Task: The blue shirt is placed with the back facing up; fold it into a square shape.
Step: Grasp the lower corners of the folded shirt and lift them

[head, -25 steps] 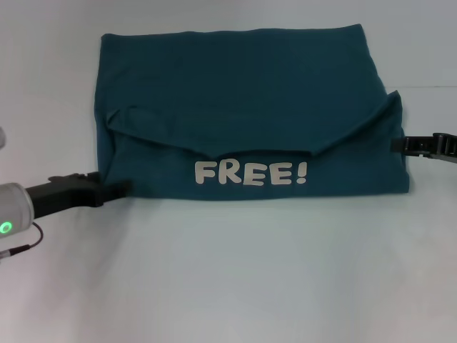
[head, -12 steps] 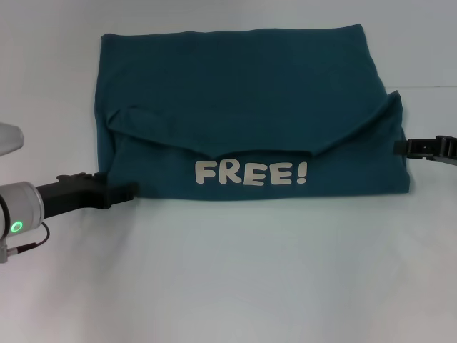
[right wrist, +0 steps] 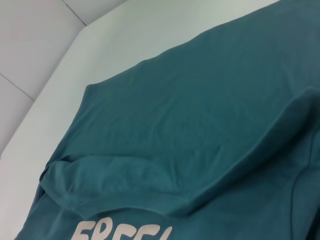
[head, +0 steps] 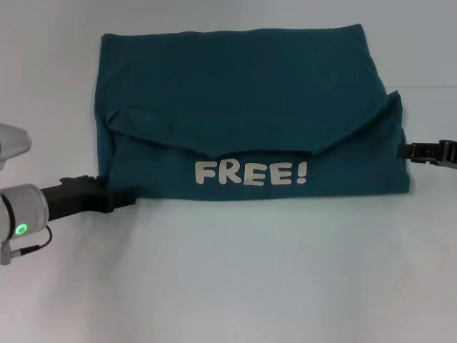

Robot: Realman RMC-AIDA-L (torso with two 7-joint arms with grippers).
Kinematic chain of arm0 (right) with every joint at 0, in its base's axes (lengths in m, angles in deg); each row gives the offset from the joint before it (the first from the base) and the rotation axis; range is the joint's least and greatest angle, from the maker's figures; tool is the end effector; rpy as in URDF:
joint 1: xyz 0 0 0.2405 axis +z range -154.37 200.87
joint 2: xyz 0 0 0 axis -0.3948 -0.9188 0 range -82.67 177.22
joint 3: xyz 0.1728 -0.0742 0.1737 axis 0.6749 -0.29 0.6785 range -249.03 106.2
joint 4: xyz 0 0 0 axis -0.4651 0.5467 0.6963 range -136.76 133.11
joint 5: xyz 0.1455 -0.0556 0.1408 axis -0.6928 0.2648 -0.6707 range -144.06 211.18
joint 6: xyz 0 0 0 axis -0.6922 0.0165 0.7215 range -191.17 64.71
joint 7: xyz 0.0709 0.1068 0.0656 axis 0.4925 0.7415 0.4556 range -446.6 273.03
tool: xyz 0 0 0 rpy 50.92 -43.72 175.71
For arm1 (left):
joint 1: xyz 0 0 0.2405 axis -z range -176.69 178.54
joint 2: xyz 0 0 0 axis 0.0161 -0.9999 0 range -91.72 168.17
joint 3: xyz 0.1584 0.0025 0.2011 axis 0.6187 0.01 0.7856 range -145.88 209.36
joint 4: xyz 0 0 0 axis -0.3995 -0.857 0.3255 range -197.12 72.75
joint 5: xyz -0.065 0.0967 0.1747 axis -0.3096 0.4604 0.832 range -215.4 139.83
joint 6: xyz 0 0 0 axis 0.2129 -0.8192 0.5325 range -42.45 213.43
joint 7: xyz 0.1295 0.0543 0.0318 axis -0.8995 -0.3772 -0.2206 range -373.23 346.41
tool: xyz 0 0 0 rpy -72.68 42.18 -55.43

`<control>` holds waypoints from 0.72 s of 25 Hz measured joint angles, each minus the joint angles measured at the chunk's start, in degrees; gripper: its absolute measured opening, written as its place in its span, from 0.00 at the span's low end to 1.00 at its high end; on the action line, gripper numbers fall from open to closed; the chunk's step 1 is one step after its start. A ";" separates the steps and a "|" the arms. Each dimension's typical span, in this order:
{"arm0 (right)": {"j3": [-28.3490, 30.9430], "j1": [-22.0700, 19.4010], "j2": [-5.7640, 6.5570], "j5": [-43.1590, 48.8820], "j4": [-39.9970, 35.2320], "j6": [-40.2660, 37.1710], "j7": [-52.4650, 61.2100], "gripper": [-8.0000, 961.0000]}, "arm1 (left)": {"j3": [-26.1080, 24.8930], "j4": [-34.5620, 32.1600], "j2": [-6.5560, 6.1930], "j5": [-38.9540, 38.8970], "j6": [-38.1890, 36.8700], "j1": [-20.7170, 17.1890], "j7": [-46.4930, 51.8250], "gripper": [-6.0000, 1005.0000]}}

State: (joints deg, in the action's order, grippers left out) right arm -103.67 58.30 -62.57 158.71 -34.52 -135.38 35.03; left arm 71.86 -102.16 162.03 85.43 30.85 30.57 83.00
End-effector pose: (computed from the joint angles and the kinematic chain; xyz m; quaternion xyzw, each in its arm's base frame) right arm 0.3186 0.3854 0.0666 -0.7707 0.5594 0.1980 0.2320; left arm -0.3164 0.3697 -0.0141 -0.8472 -0.3985 -0.1208 0.3301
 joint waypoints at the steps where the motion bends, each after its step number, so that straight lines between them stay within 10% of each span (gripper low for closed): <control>1: 0.00 -0.08 0.00 0.00 0.00 0.02 0.00 0.49 | 0.54 0.01 0.08 0.00 -0.05 -0.03 0.00 0.77; 12: 0.25 -0.39 -0.31 0.00 0.00 0.17 -0.16 0.48 | 1.21 0.16 0.12 1.18 2.52 0.16 0.82 0.75; 18: 0.34 -0.74 -0.42 0.00 0.00 0.30 -0.37 0.47 | 1.27 0.17 0.12 1.47 3.25 0.28 1.09 0.52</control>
State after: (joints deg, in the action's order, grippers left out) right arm -103.33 57.56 -62.99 158.71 -34.52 -135.08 34.65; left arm 73.13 -101.99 162.15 86.90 34.09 30.85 84.09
